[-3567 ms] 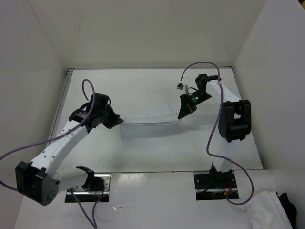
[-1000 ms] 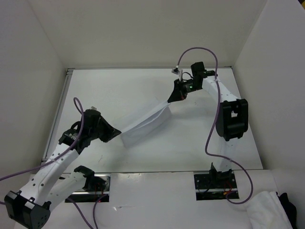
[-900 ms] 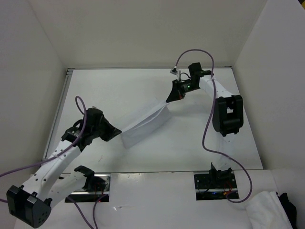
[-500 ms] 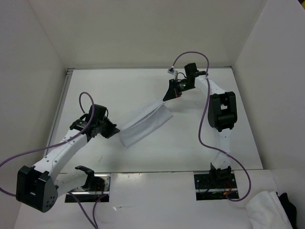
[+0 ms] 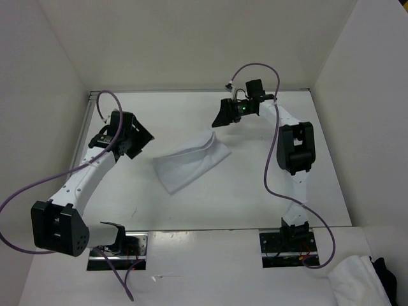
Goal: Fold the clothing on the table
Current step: Fold the skirt
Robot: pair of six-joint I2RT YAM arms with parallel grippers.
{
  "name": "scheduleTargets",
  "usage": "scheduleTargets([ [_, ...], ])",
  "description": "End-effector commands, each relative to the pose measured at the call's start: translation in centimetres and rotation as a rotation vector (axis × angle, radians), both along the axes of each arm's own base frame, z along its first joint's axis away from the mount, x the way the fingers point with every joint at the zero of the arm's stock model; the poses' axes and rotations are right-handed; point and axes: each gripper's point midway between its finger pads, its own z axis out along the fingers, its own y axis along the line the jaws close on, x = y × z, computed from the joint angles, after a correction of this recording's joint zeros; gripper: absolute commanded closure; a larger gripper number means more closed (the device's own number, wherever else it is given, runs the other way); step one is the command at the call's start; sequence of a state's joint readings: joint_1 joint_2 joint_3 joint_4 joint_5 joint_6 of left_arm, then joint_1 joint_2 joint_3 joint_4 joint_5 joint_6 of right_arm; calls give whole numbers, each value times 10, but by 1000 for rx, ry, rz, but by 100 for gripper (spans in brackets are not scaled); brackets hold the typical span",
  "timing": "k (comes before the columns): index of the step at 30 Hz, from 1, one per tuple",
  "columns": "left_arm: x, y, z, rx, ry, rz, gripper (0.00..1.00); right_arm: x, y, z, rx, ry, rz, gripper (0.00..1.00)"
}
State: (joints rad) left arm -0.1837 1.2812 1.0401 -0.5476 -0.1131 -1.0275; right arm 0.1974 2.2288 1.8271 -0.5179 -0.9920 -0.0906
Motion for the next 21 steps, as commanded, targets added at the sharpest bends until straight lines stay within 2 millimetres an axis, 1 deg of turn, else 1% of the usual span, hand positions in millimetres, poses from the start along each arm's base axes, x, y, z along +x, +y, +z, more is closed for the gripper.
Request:
scheduleTargets([
  [1,14,8,27,70,-79,-33,24,7,-7,65,-6,-237,-3,1],
  [2,10,2,22,46,-62,-58,24,7,-13,67,-49,-305,9,1],
  [3,4,0,15,47,-39,-82,24,2,-16,61,-73,-309,19,1],
  [4,-2,-9,8,41,-20,-115,26,-2,-23,59,-88,-312,27,1],
  [5,-15,-22,2,24,-15,-162,29,-7,-26,59,-104,-349,56,1],
  [6,-23,-26,-2,18,-8,-183,33,-9,-30,58,-104,-360,73,3],
  [7,-30,-31,3,-1,-35,-197,43,-20,-32,52,-110,-332,104,11],
  [8,-38,-40,3,-18,-45,-231,49,-28,-33,46,-115,-321,131,15],
  [9,-49,-41,-9,-23,-20,-232,58,-31,-34,44,-120,-352,168,20],
  [10,-54,-44,-2,-39,-57,-251,66,-39,-36,36,-127,-319,182,42],
  [11,-62,-53,-2,-64,-63,-291,87,-47,-33,25,-132,-296,204,55],
  [12,-66,-55,-3,-73,-69,-293,95,-47,-34,17,-136,-300,218,65],
  [13,-72,-56,-8,-81,-62,-293,100,-50,-34,17,-137,-287,219,72],
  [14,-74,-56,-12,-79,-53,-293,100,-53,-35,5,-139,-261,222,81],
  [16,-74,-60,-13,-79,-52,-305,100,-54,-30,2,-137,-252,227,84],
  [17,-73,-60,-16,-77,-41,-305,100,-53,-29,-3,-135,-237,222,84],
  [18,-70,-65,-16,-80,-52,-316,100,-55,-25,-3,-133,-227,226,84],
  [19,-67,-66,-26,-73,-21,-315,98,-57,-21,-14,-134,-202,238,83],
  [20,-61,-73,-21,-76,-32,-329,95,-55,-21,-16,-134,-200,238,72],
  [21,-56,-78,-30,-69,0,-337,91,-51,-21,-18,-142,-195,230,67],
])
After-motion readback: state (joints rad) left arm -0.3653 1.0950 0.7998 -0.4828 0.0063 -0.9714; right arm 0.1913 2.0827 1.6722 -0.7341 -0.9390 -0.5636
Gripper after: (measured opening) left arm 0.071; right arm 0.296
